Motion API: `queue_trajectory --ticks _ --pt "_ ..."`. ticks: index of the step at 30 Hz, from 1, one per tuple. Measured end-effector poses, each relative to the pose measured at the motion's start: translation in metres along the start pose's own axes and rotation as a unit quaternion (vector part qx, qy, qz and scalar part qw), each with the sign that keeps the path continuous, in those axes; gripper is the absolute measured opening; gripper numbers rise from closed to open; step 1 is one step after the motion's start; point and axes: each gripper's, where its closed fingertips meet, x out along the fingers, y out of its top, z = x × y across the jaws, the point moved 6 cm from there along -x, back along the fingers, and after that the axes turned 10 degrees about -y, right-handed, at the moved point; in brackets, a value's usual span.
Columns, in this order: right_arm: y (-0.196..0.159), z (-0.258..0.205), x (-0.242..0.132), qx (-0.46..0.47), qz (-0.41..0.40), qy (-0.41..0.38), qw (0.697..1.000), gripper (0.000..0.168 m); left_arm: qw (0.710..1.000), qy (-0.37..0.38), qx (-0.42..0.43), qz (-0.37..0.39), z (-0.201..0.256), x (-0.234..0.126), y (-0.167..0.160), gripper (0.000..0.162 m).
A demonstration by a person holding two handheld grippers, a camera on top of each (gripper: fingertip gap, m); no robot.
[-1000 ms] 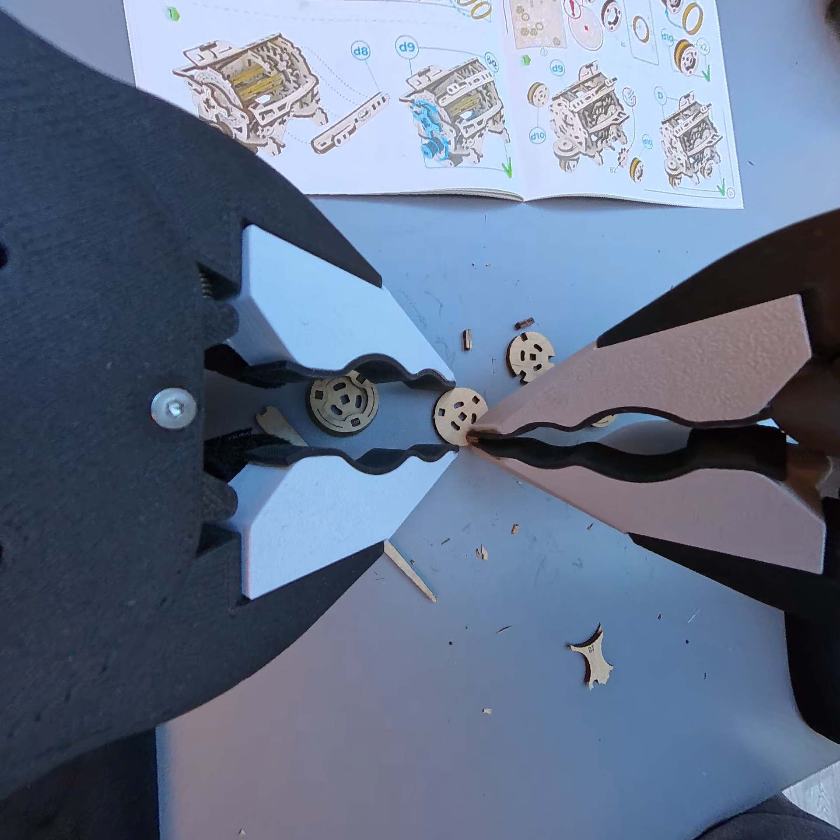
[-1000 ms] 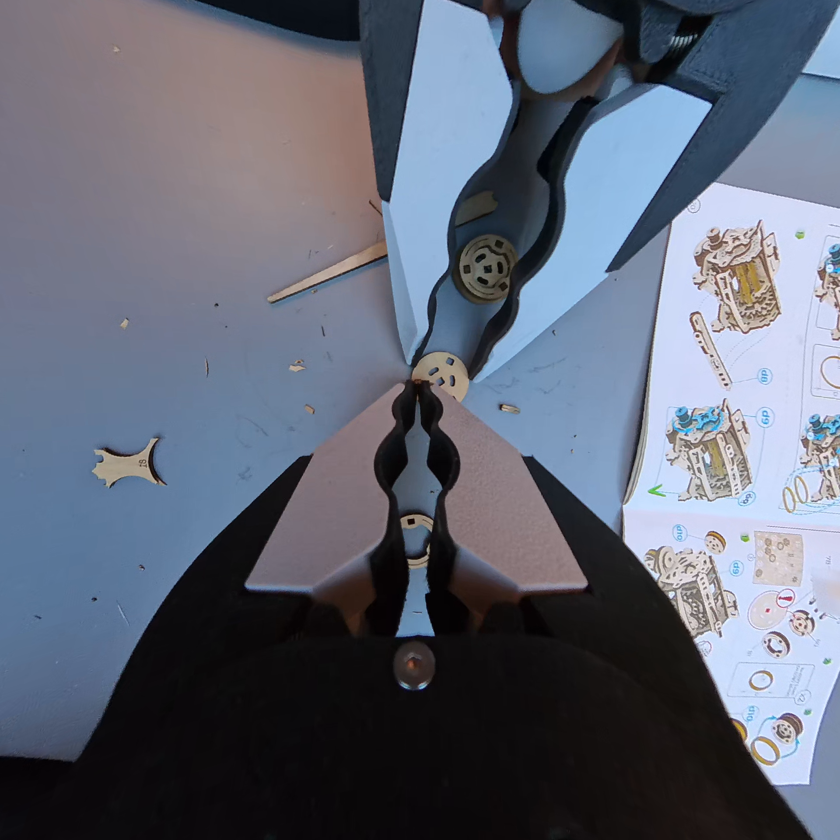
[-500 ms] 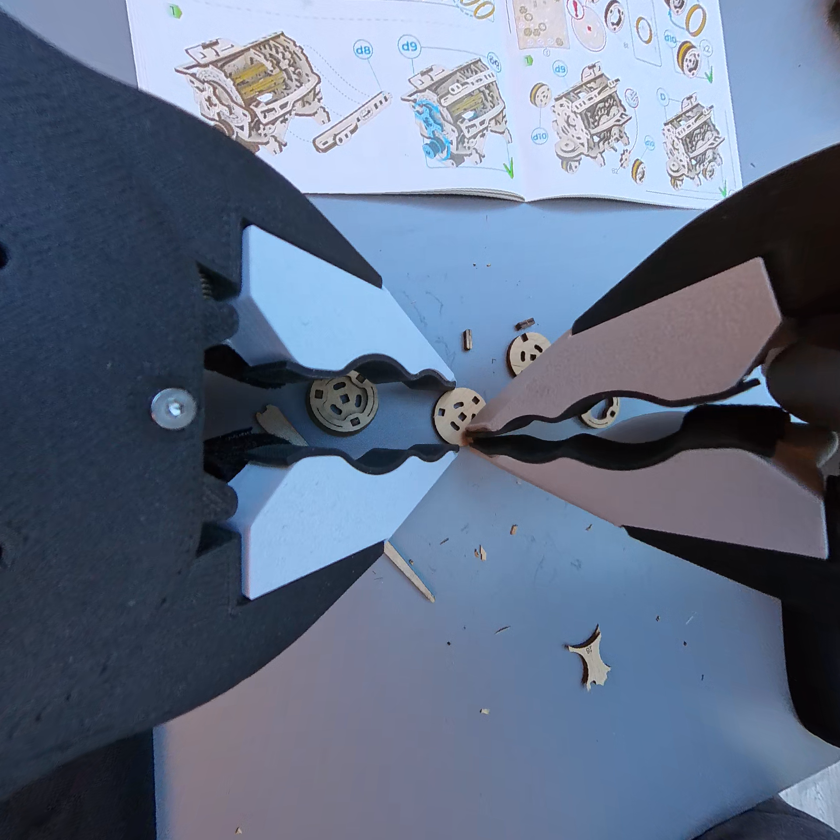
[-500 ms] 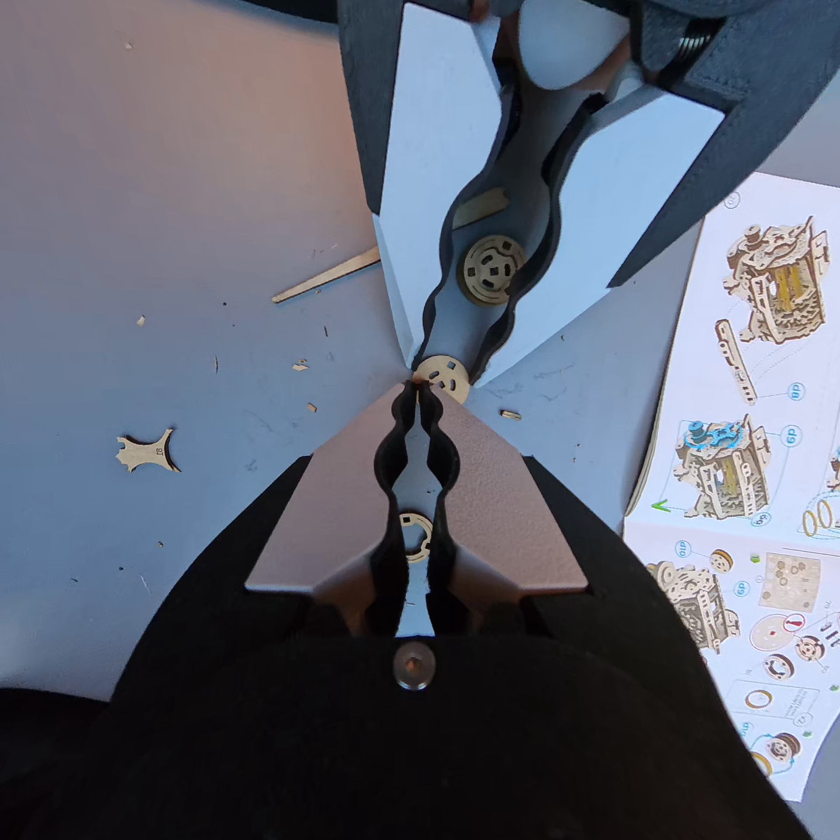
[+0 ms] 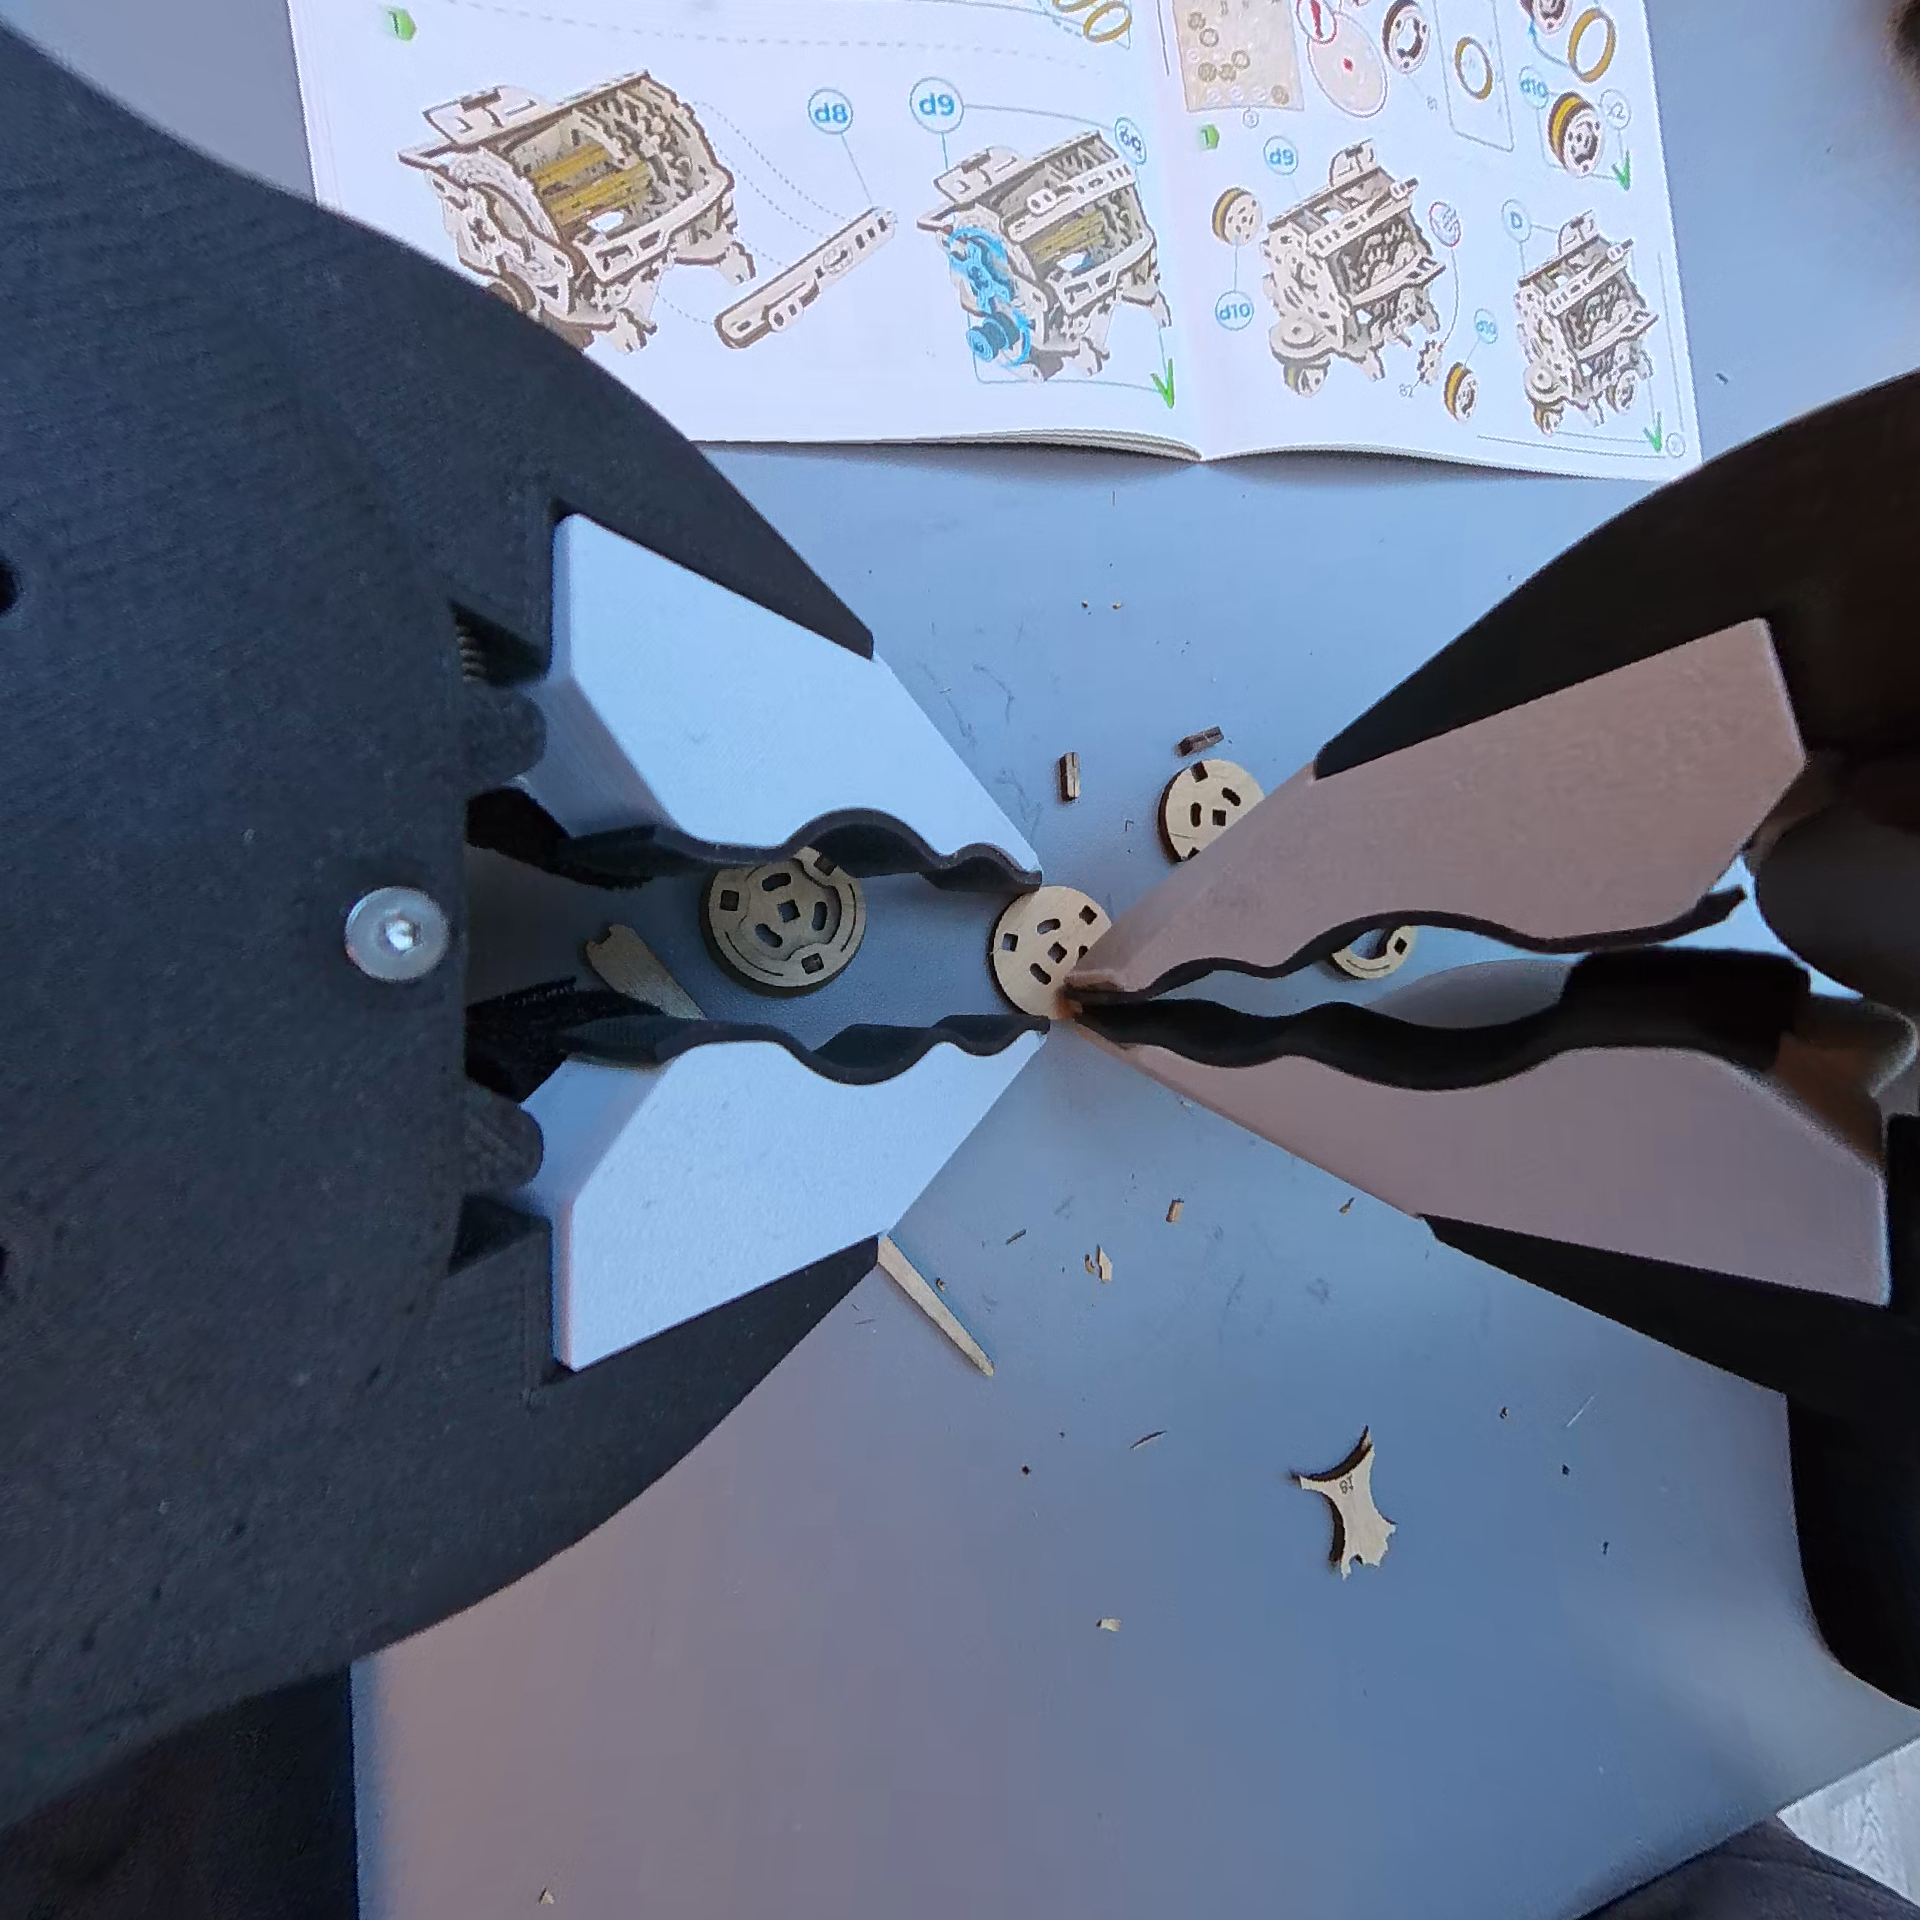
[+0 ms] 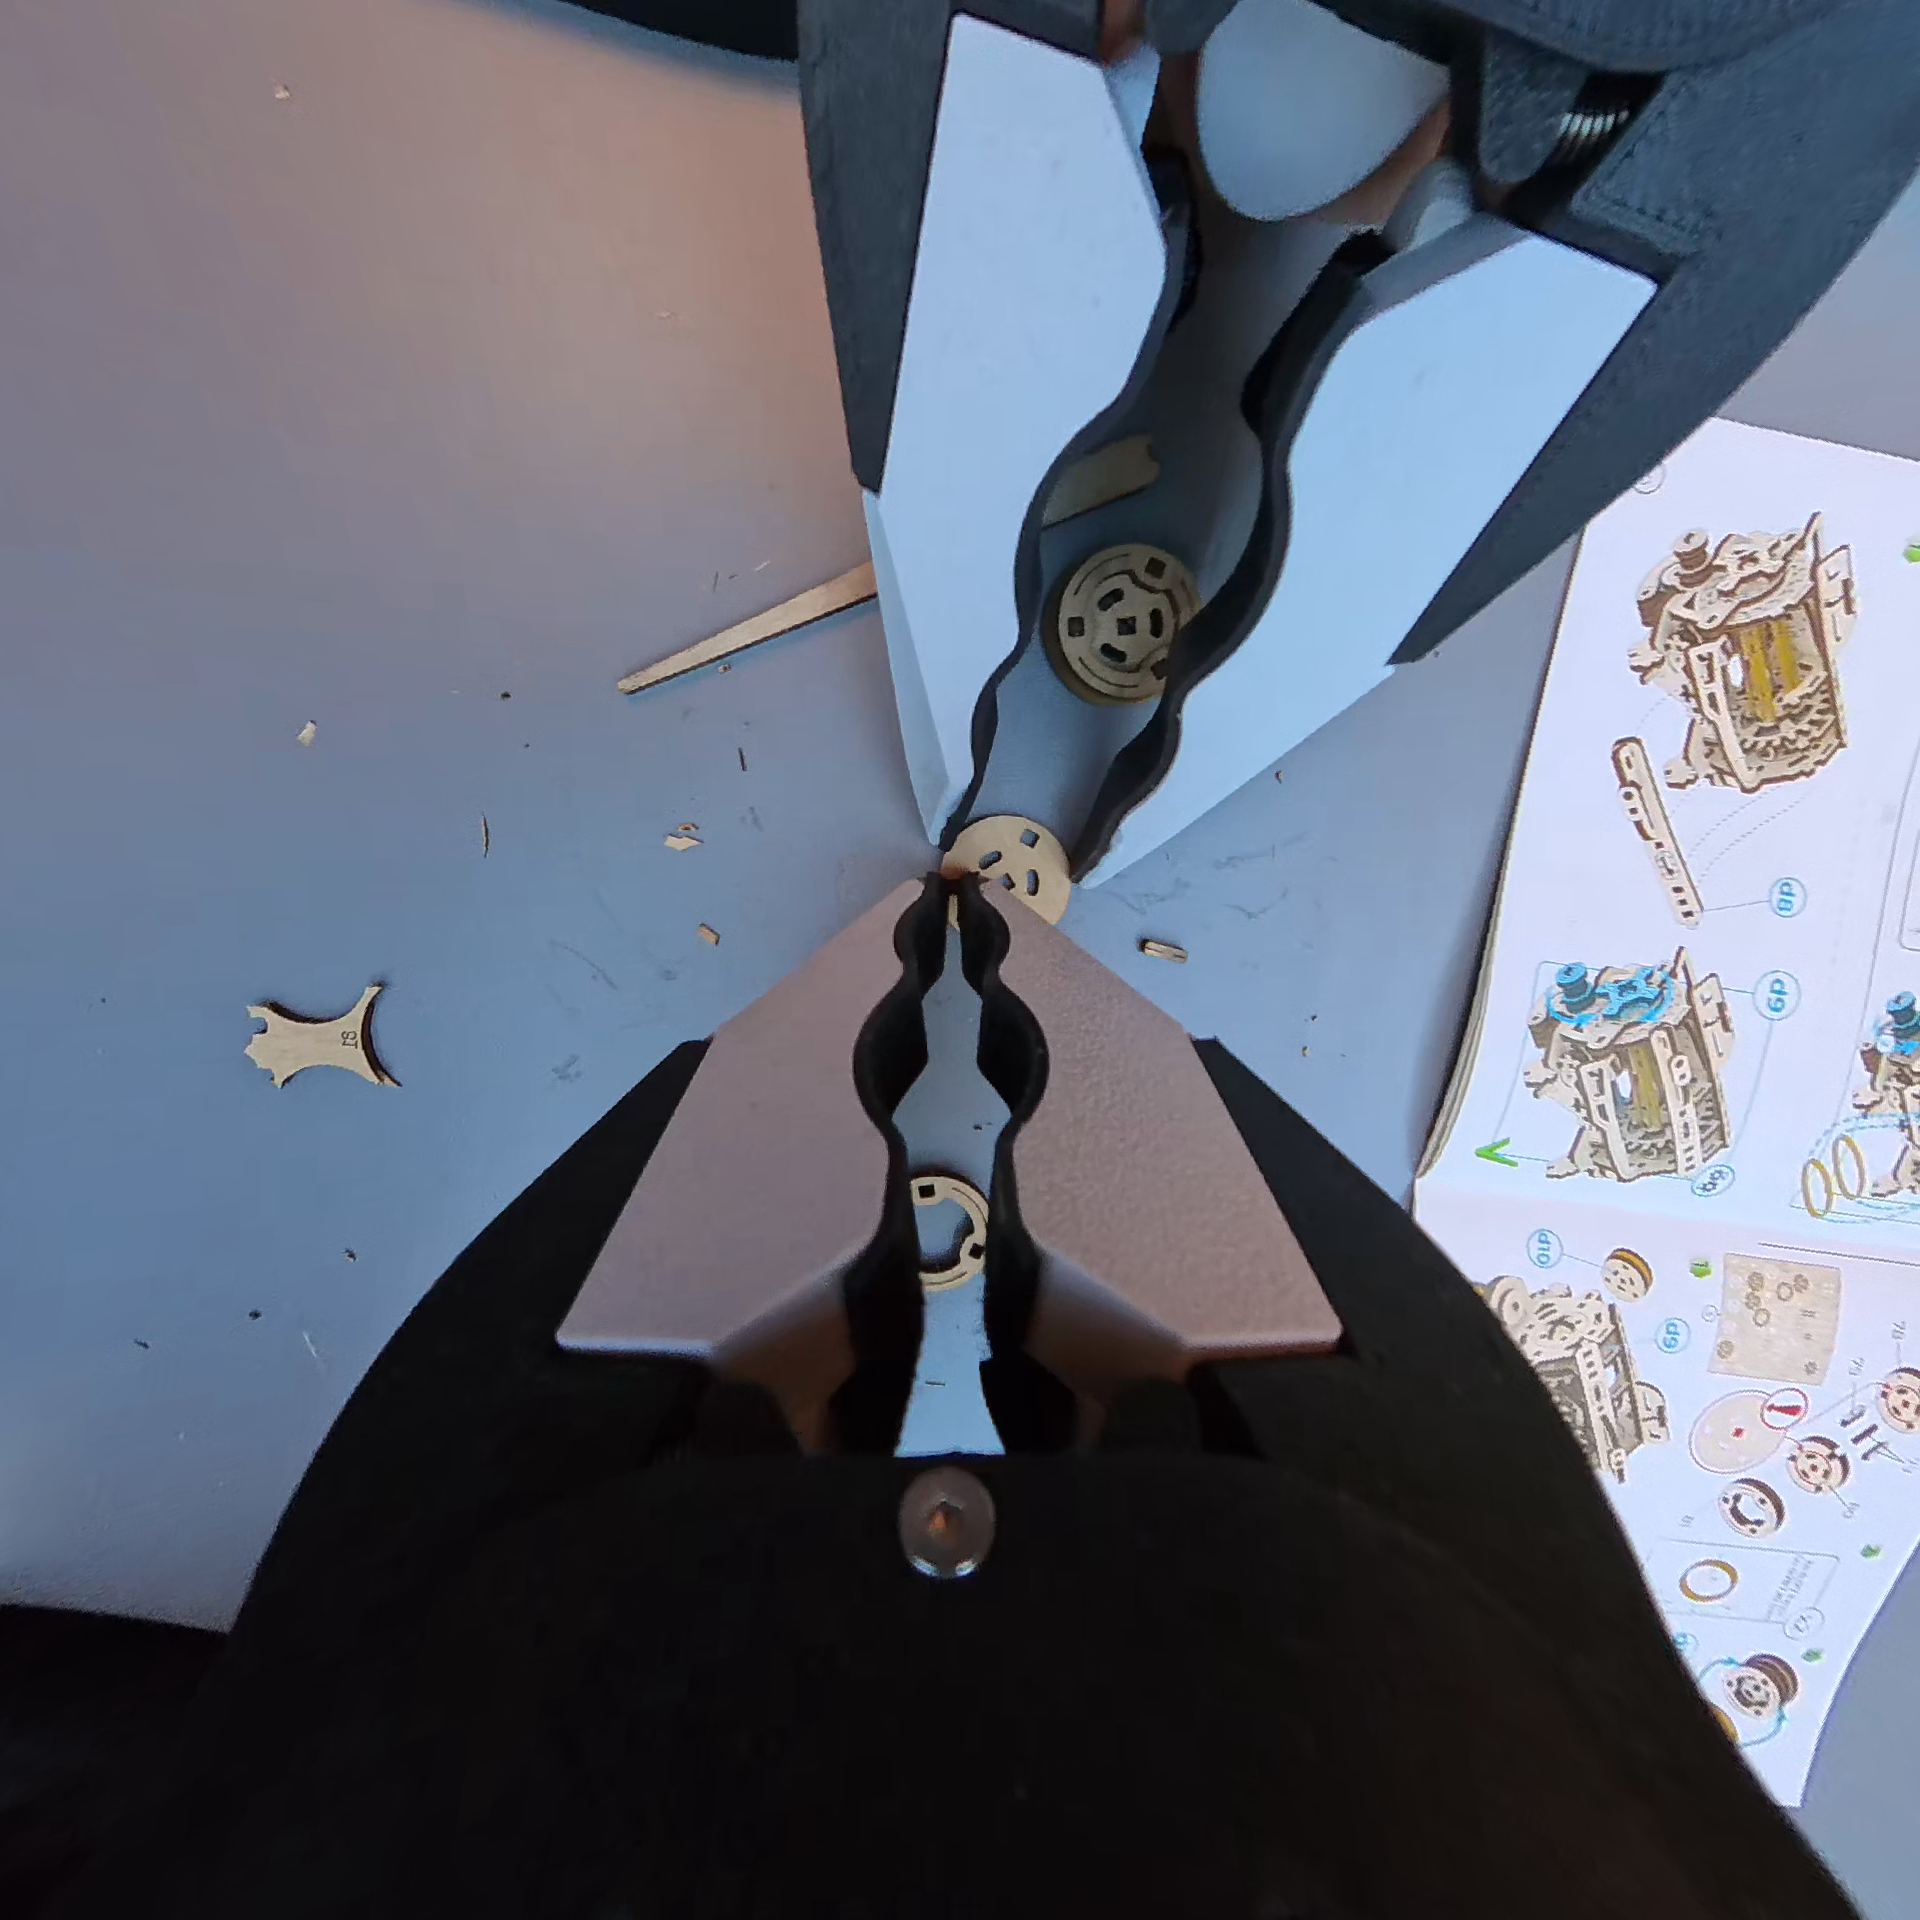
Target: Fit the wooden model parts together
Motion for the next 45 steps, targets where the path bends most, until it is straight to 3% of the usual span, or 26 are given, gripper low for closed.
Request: queue_trajectory --ticks 10,45 --pt "0.0032 0.0008 -0.0008 -0.01 0.001 -0.009 1.0 0.009 1.0 -0.004 -0.001 0.0 0.0002 -0.0003 -0.0001 0.022" --pt "0.0029 -0.0003 -0.0004 -0.01 0.007 0.004 1.0 0.001 1.0 -0.009 0.003 0.0 0.001 0.0001 0.0 0.022"
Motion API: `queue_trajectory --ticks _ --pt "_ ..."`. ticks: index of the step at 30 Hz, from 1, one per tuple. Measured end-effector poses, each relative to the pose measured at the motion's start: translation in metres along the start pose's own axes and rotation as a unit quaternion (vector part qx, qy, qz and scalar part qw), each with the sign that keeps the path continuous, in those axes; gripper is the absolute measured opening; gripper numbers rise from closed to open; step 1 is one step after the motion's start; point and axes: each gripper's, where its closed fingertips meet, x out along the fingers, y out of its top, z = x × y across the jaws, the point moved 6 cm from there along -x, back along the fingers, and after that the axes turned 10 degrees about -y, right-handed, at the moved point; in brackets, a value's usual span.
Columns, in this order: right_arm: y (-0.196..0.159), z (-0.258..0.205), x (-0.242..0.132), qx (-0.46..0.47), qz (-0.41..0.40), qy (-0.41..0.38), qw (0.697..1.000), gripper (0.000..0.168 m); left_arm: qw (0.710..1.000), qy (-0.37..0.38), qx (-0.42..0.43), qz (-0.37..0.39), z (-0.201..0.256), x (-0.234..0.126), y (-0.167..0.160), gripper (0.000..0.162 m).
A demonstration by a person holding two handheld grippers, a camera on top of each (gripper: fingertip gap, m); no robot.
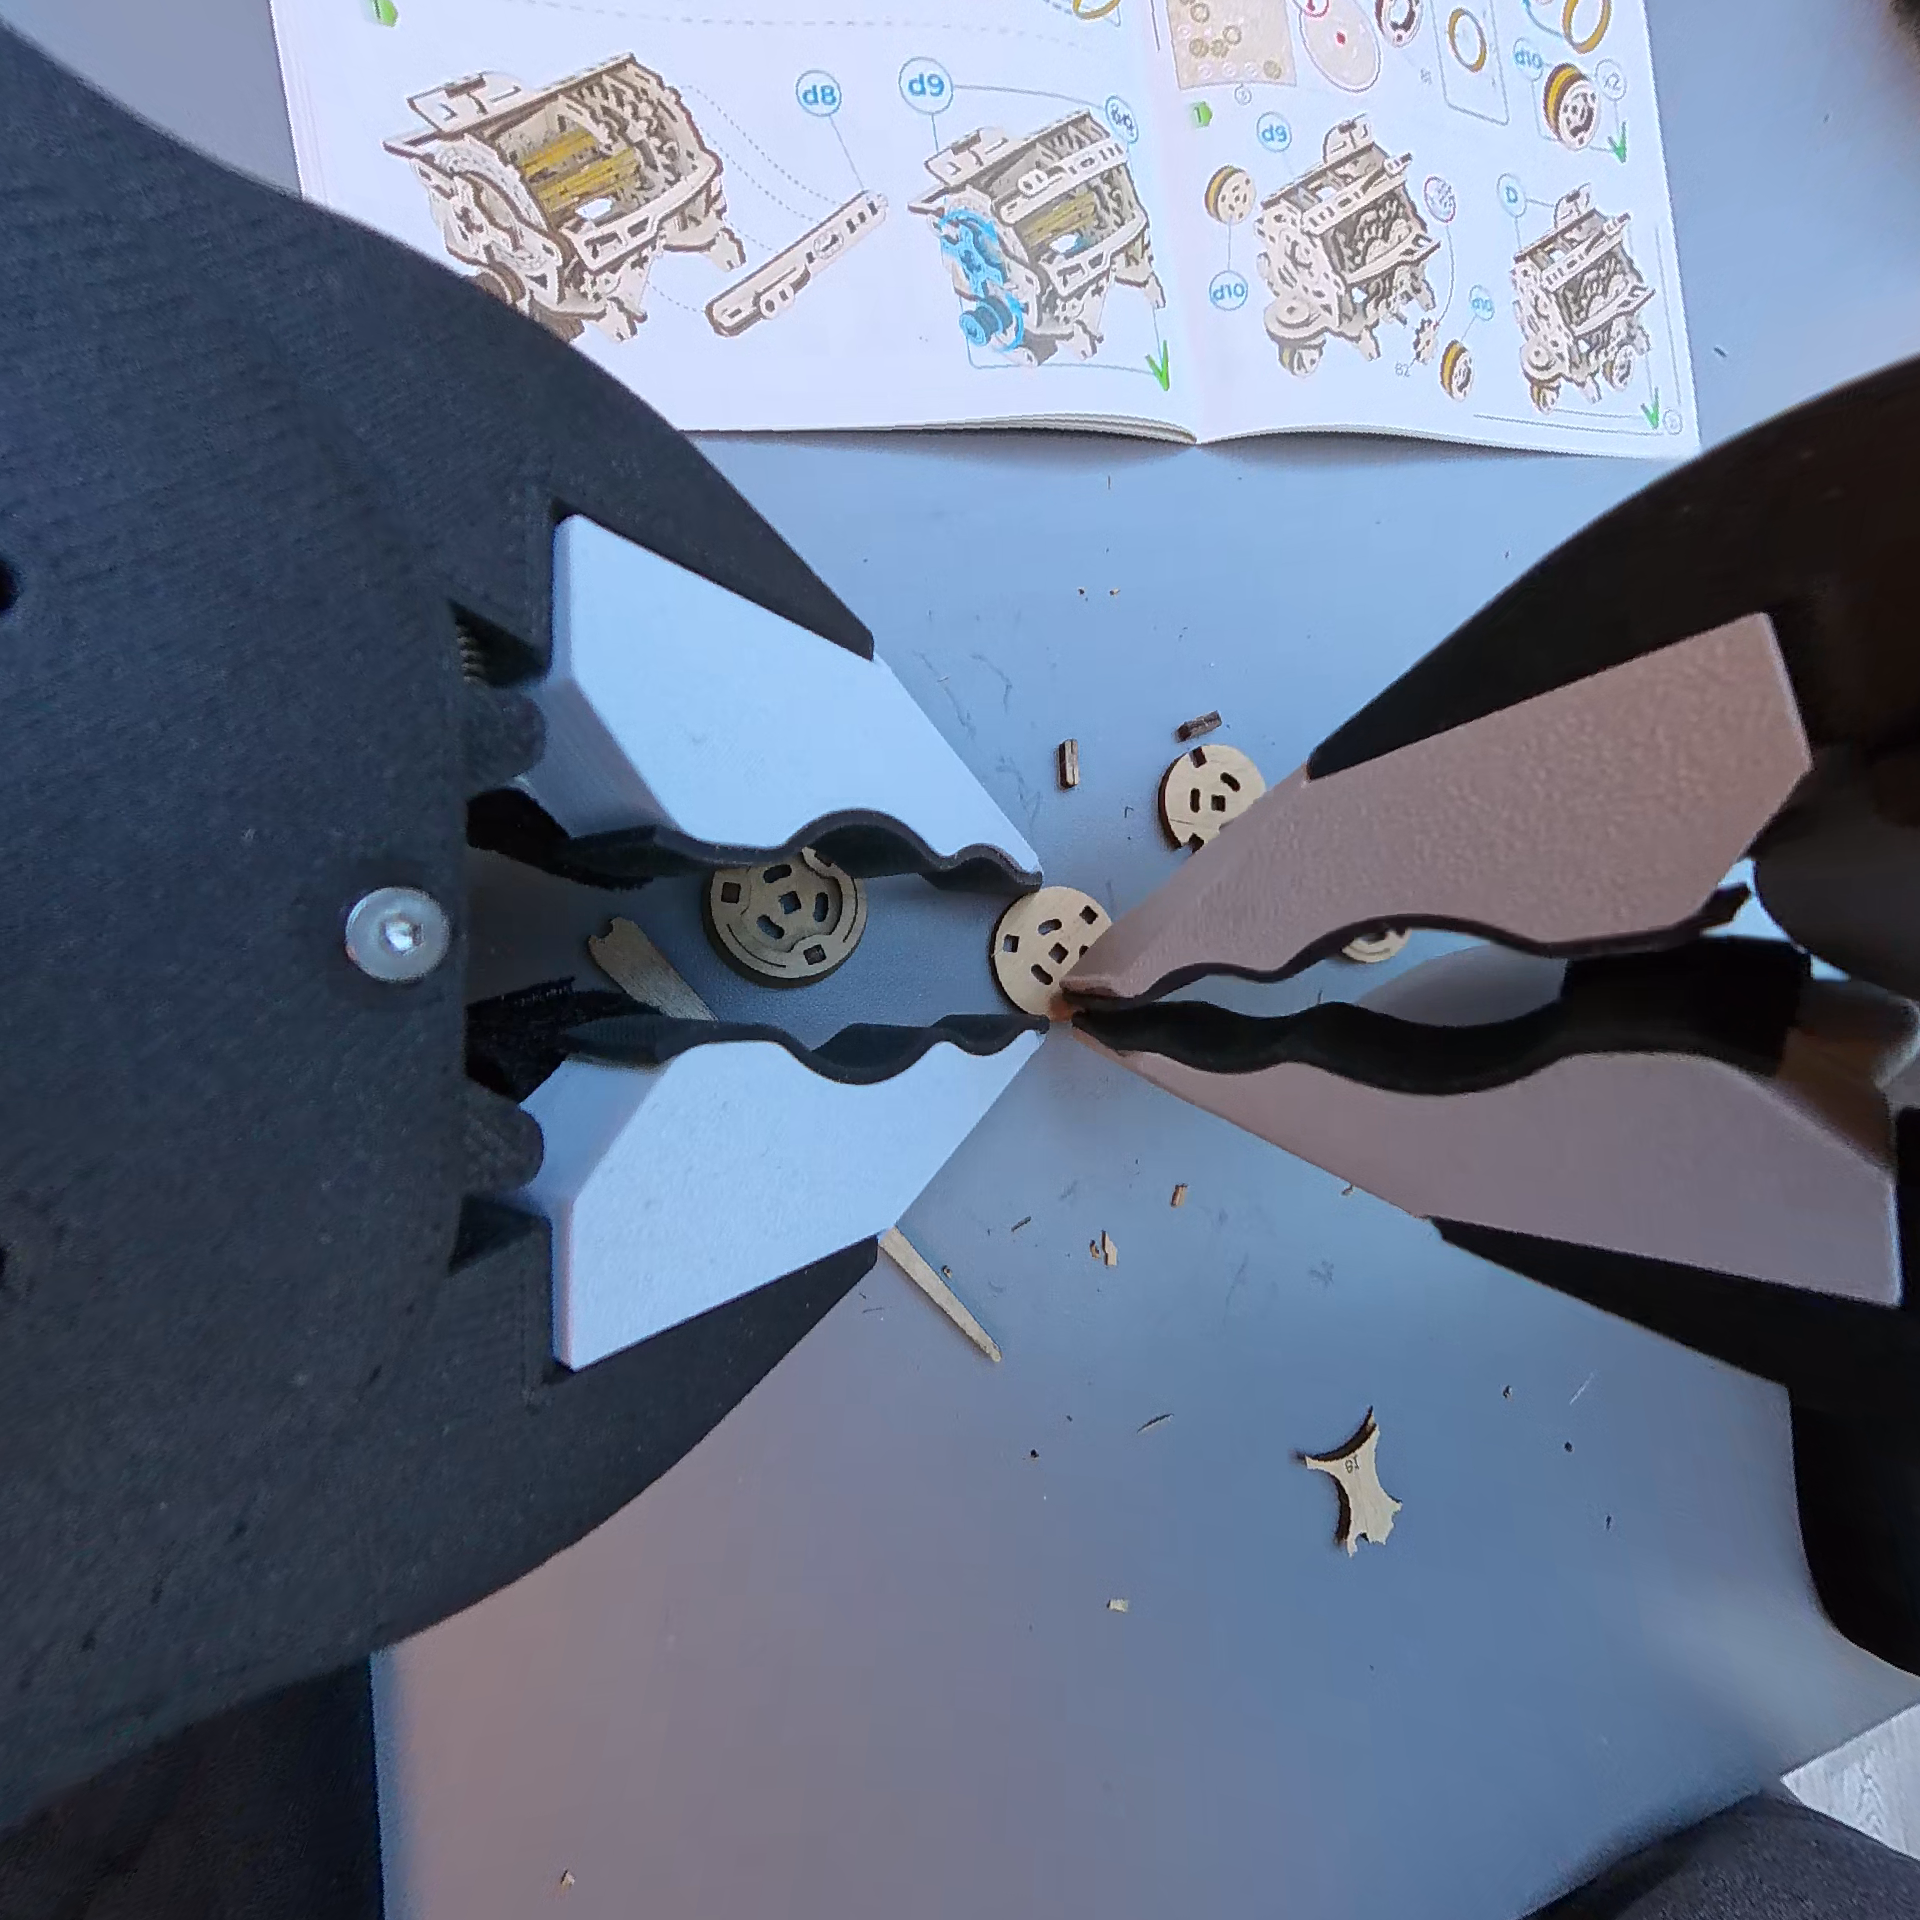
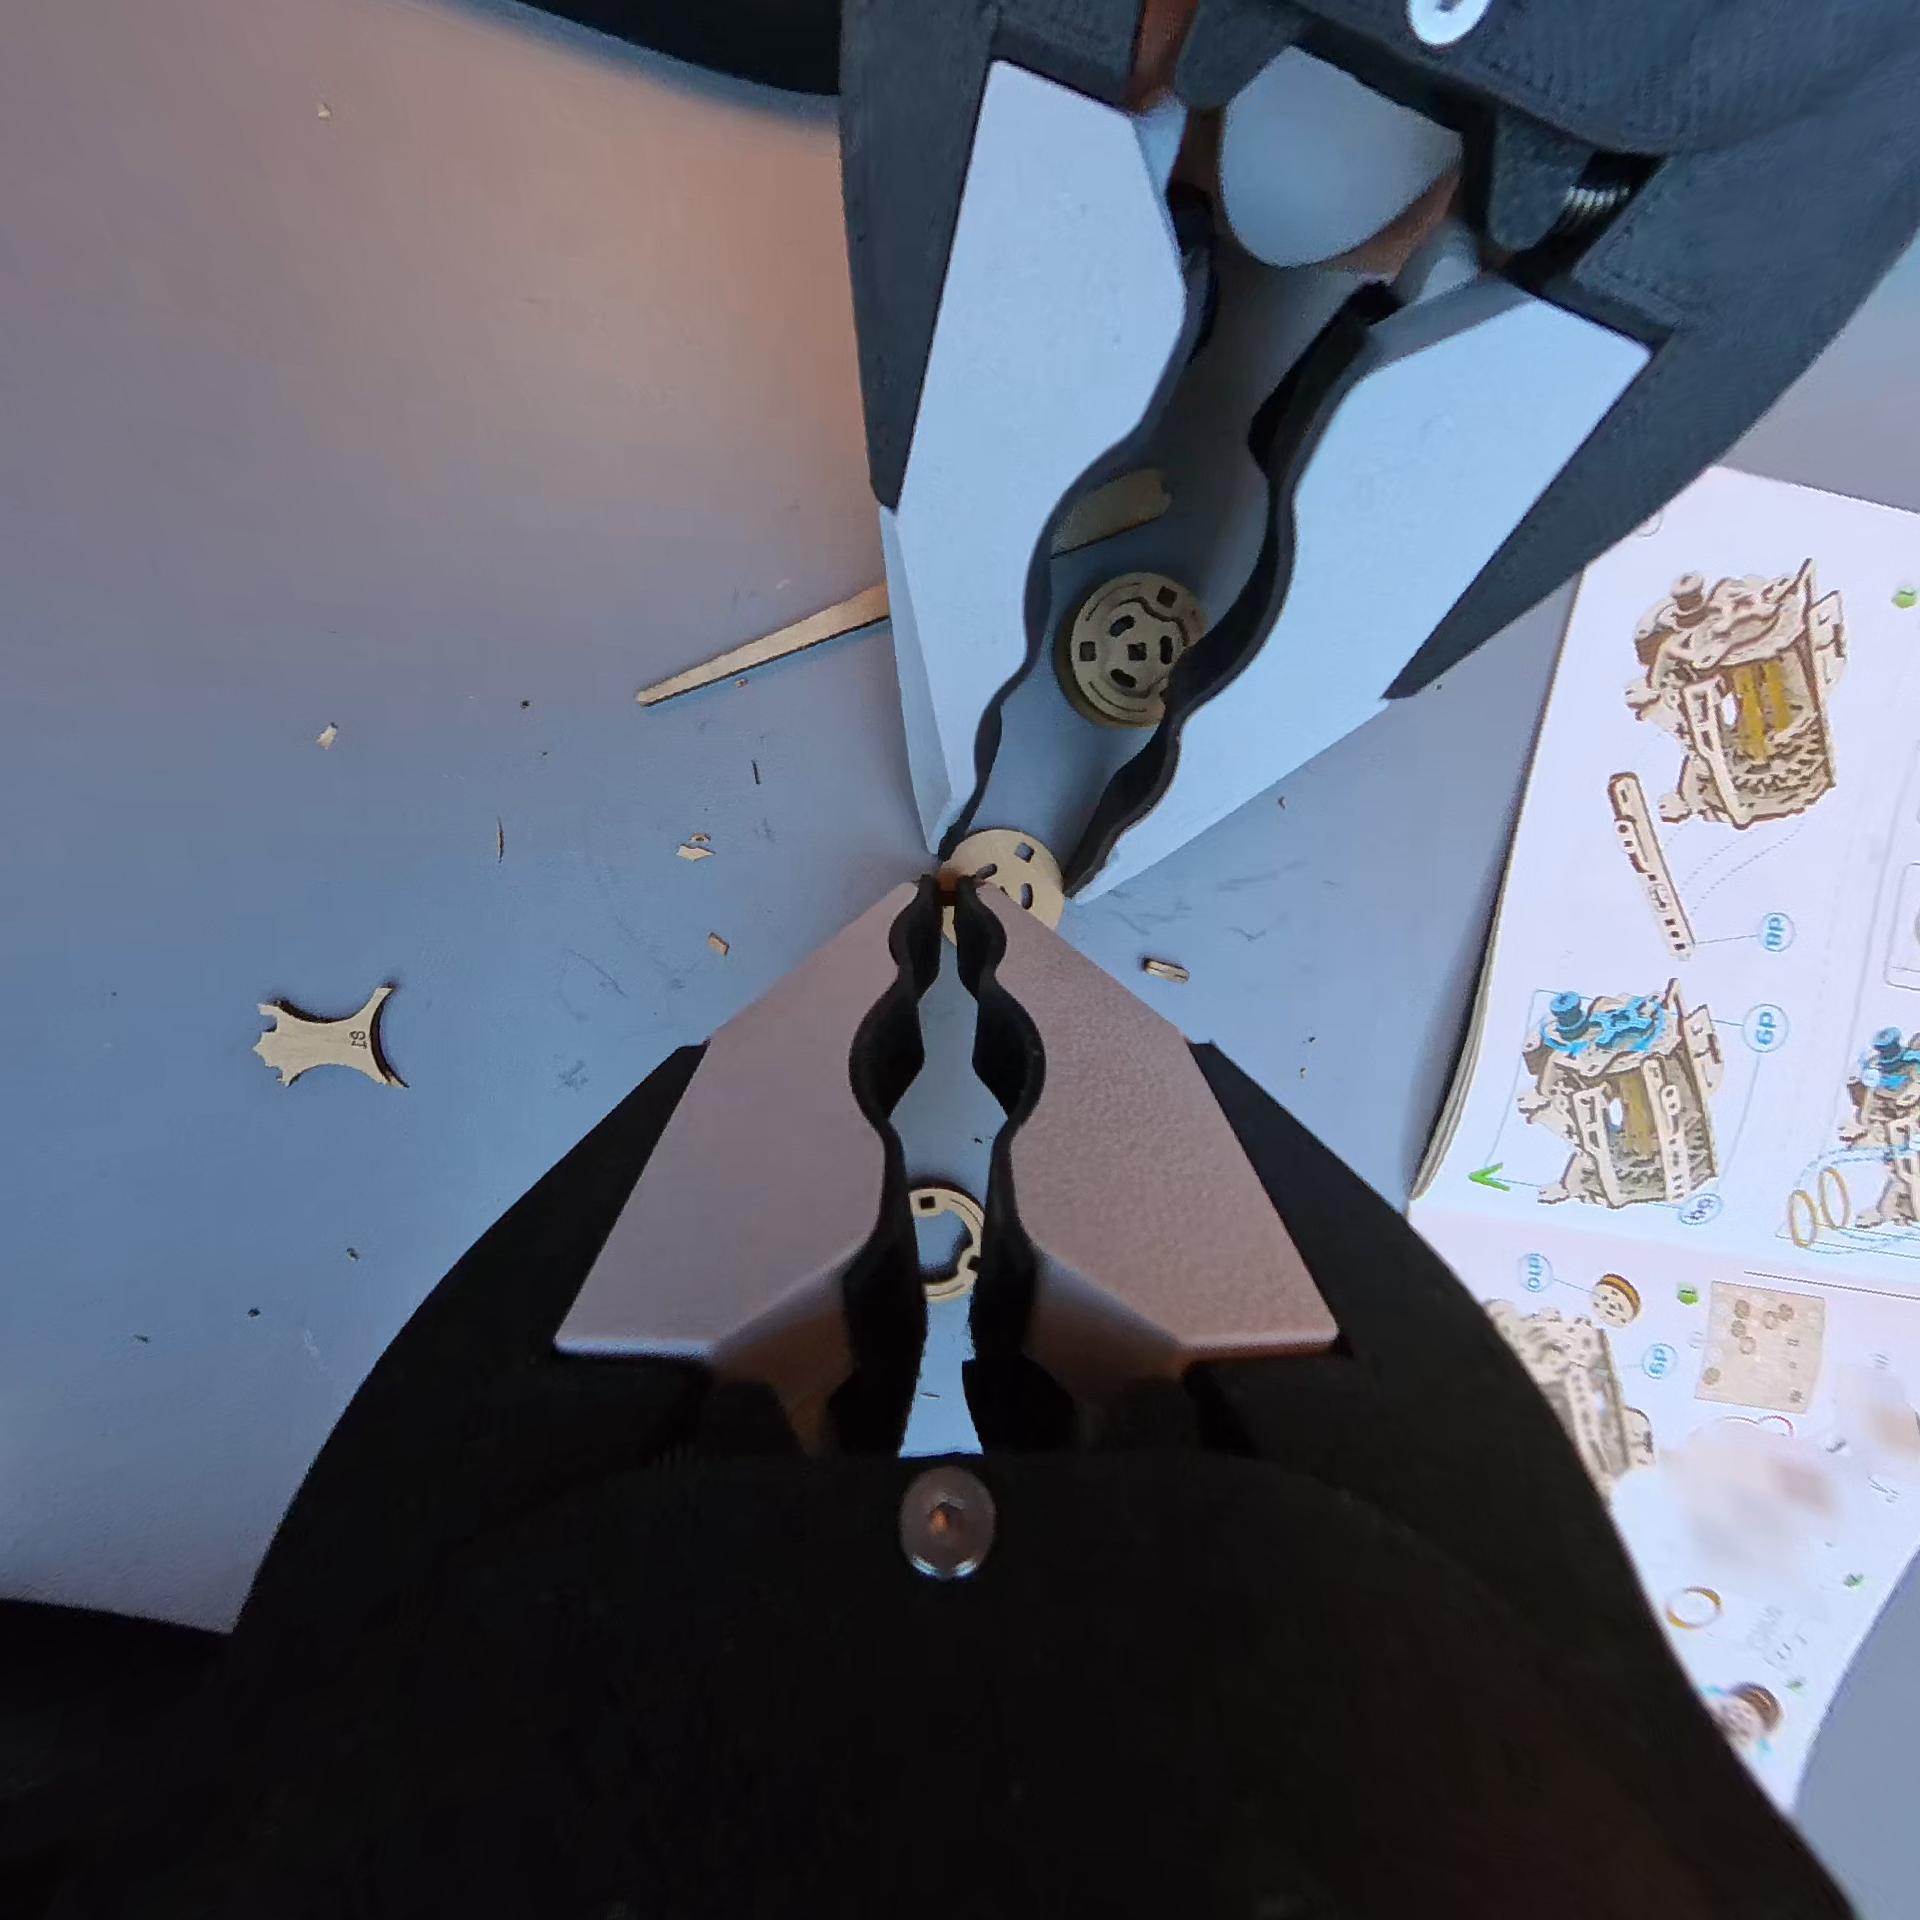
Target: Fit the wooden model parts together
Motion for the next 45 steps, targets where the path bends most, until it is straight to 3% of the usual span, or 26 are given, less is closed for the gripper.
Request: queue_trajectory --ticks 14,31,41,45 --pt "-0.0056 0.0055 0.0017 0.026 0.034 0.058 0.997 0.002 1.0 0.001 0.001 0.0 0.0002 0.0001 -0.0001 0.022" --pt "-0.0015 -0.0042 0.0003 -0.031 -0.003 -0.023 0.999 0.002 1.0 0.001 0.001 0.0 0.0003 -0.0001 -0.0002 0.021" --pt "-0.0052 0.0054 0.0022 0.004 0.029 0.063 0.998 0.002 1.0 0.001 0.001 0.0 0.0004 -0.0002 -0.0003 0.021" --pt "-0.0046 0.0029 0.0015 -0.009 0.024 0.041 0.999 0.002 1.0 0.001 0.001 0.0 0.0004 -0.0002 -0.0003 0.021"
